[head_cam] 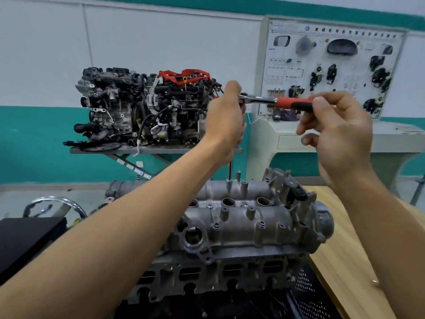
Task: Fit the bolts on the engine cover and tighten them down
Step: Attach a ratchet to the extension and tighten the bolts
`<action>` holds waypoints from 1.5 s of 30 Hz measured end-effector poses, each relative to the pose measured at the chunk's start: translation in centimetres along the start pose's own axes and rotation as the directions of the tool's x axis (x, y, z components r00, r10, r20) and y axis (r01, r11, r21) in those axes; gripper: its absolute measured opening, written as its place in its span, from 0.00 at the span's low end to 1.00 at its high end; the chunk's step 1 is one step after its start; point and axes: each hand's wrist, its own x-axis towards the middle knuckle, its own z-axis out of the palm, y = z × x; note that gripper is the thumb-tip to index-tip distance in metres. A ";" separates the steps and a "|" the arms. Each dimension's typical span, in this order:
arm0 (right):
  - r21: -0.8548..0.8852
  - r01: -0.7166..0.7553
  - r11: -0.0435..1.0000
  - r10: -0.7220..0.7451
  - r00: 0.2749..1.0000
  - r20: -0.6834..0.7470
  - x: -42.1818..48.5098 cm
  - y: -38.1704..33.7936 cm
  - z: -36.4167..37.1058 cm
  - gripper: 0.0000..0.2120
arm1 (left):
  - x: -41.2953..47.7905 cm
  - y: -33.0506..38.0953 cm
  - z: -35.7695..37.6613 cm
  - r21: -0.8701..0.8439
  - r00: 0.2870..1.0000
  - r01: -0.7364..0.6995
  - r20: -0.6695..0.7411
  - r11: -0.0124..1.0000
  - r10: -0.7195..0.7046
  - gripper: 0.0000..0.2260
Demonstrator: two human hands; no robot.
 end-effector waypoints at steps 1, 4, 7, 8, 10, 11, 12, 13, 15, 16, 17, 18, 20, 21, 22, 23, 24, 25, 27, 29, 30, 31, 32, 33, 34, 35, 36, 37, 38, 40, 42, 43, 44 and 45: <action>0.005 -0.019 1.000 0.019 1.000 -0.021 0.1 0.3 -0.4 0.07 | -0.2 -0.7 0.6 -0.016 1.000 0.027 0.007 1.000 -0.027 0.24; -0.022 -0.086 0.996 0.085 0.995 -0.053 0.1 1.6 -1.3 0.07 | -0.2 -2.7 1.7 -0.039 0.997 0.075 0.009 0.996 -0.074 0.22; -0.081 -0.086 0.993 0.082 0.995 -0.052 0.2 2.3 -2.2 0.08 | 0.4 -3.6 2.2 -0.047 0.996 0.077 0.043 0.996 -0.075 0.23; -0.097 -0.071 0.993 0.067 0.997 -0.044 0.2 2.3 -2.5 0.08 | 0.6 -3.8 2.3 -0.057 0.996 0.080 0.054 0.995 -0.077 0.23; -0.114 -0.048 0.992 0.043 0.998 -0.038 0.3 2.3 -3.0 0.08 | 0.7 -4.1 2.5 -0.074 0.994 0.092 0.068 0.993 -0.087 0.22; -0.119 -0.041 0.992 0.036 0.998 -0.044 0.3 2.4 -3.2 0.08 | 0.7 -4.2 2.7 -0.078 0.994 0.094 0.070 0.993 -0.088 0.22; -0.124 -0.038 0.992 0.032 0.998 -0.051 0.3 2.5 -3.3 0.08 | 0.7 -4.4 2.9 -0.079 0.994 0.093 0.072 0.992 -0.088 0.22; -0.130 -0.037 0.991 0.030 0.998 -0.057 0.3 2.6 -3.4 0.08 | 0.8 -4.5 3.0 -0.077 0.994 0.093 0.073 0.993 -0.087 0.22; -0.138 -0.042 0.990 0.034 0.998 -0.061 0.2 3.0 -3.5 0.08 | 0.9 -4.8 3.1 -0.071 0.993 0.099 0.078 0.993 -0.093 0.22; -0.139 -0.044 0.989 0.036 0.998 -0.060 0.1 3.1 -3.6 0.08 | 1.0 -5.0 3.0 -0.068 0.992 0.105 0.081 0.992 -0.099 0.23; -0.141 -0.043 0.989 0.035 0.998 -0.056 0.0 3.2 -3.7 0.08 | 1.0 -5.1 3.0 -0.066 0.991 0.113 0.084 0.991 -0.107 0.23; -0.146 -0.037 0.989 0.030 0.998 -0.048 -0.1 3.4 -3.7 0.08 | 0.9 -5.2 2.9 -0.065 0.990 0.121 0.085 0.991 -0.115 0.23; -0.159 -0.011 0.987 0.006 1.000 -0.030 -0.3 3.5 -3.8 0.07 | 0.9 -5.3 2.8 -0.063 0.988 0.133 0.084 0.989 -0.127 0.23; -0.162 0.002 0.987 -0.007 1.000 -0.026 -0.4 3.5 -3.8 0.07 | 0.9 -5.3 2.8 -0.061 0.988 0.134 0.086 0.989 -0.129 0.23; -0.163 0.012 0.987 -0.017 1.000 -0.026 -0.5 3.5 -3.9 0.07 | 1.0 -5.3 2.8 -0.057 0.988 0.134 0.089 0.989 -0.128 0.23; -0.165 0.018 0.986 -0.023 0.999 -0.027 -0.6 3.6 -3.9 0.07 | 1.0 -5.3 2.8 -0.052 0.987 0.132 0.093 0.990 -0.127 0.23; -0.170 0.021 0.985 -0.026 0.999 -0.028 -0.6 3.6 -4.0 0.07 | 0.9 -5.3 2.9 -0.048 0.987 0.132 0.097 0.990 -0.127 0.23; -0.173 0.021 0.985 -0.026 0.999 -0.027 -0.7 3.6 -4.0 0.07 | 0.9 -5.3 2.8 -0.044 0.987 0.132 0.100 0.990 -0.127 0.23; -0.175 0.018 0.984 -0.023 0.999 -0.023 -0.7 3.6 -4.0 0.07 | 0.9 -5.4 2.8 -0.039 0.987 0.129 0.099 0.991 -0.124 0.22; -0.170 0.023 0.985 -0.027 0.999 -0.024 -0.9 3.5 -4.0 0.07 | 1.0 -5.4 2.8 -0.035 0.987 0.133 0.094 0.990 -0.130 0.22; -0.163 0.033 0.986 -0.037 0.999 -0.024 -1.1 3.4 -3.9 0.07 | 1.0 -5.4 2.9 -0.033 0.986 0.140 0.090 0.990 -0.137 0.22; -0.160 0.050 0.986 -0.054 0.998 -0.021 -1.3 3.3 -3.8 0.07 | 1.1 -5.4 2.9 -0.029 0.986 0.149 0.085 0.988 -0.146 0.23; -0.159 0.078 0.984 -0.082 0.997 -0.016 -1.6 3.2 -3.7 0.06 | 1.1 -5.5 2.9 -0.028 0.985 0.158 0.081 0.987 -0.155 0.23; -0.160 0.113 0.981 -0.116 0.993 -0.010 -2.0 3.0 -3.5 0.05 | 1.2 -5.5 2.8 -0.029 0.984 0.163 0.079 0.986 -0.160 0.24; -0.164 0.150 0.975 -0.153 0.988 -0.008 -2.4 2.8 -3.3 0.04 | 1.2 -5.6 2.8 -0.030 0.984 0.164 0.081 0.986 -0.161 0.24; -0.173 0.190 0.966 -0.194 0.981 -0.006 -3.0 2.6 -3.0 0.03 | 1.3 -5.7 2.8 -0.024 0.984 0.162 0.085 0.987 -0.159 0.24; -0.179 0.239 0.954 -0.243 0.970 0.002 -3.6 2.4 -2.7 0.03 | 1.3 -5.7 2.9 -0.010 0.983 0.160 0.090 0.987 -0.158 0.24; -0.175 0.295 0.939 -0.296 0.955 0.019 -4.3 2.2 -2.3 0.04 | 1.3 -5.7 3.2 0.006 0.982 0.161 0.097 0.987 -0.160 0.25; -0.168 0.354 0.920 -0.351 0.935 0.047 -4.8 2.0 -1.9 0.04 | 1.3 -5.7 3.4 0.020 0.981 0.164 0.101 0.986 -0.166 0.25; -0.170 0.453 0.875 -0.441 0.891 0.102 -4.9 2.3 -1.4 0.05 | 1.3 -5.6 3.6 0.033 0.978 0.178 0.101 0.983 -0.180 0.26; -0.170 0.372 0.913 -0.372 0.928 0.030 -3.4 3.3 -1.8 0.06 | 1.3 -5.5 3.3 0.017 0.975 0.191 0.110 0.982 -0.191 0.26; -0.155 0.248 0.956 -0.258 0.965 -0.045 -2.1 4.0 -2.3 0.06 | 1.3 -5.5 3.0 0.004 0.975 0.191 0.119 0.982 -0.190 0.25; -0.156 0.106 0.982 -0.124 0.987 -0.107 -0.8 4.9 -2.8 0.06 | 1.2 -5.5 2.9 0.001 0.974 0.186 0.135 0.983 -0.184 0.23; -0.192 -0.014 0.981 -0.013 0.990 -0.138 0.4 5.9 -3.3 0.08 | 1.0 -5.6 3.0 0.015 0.971 0.177 0.158 0.984 -0.178 0.22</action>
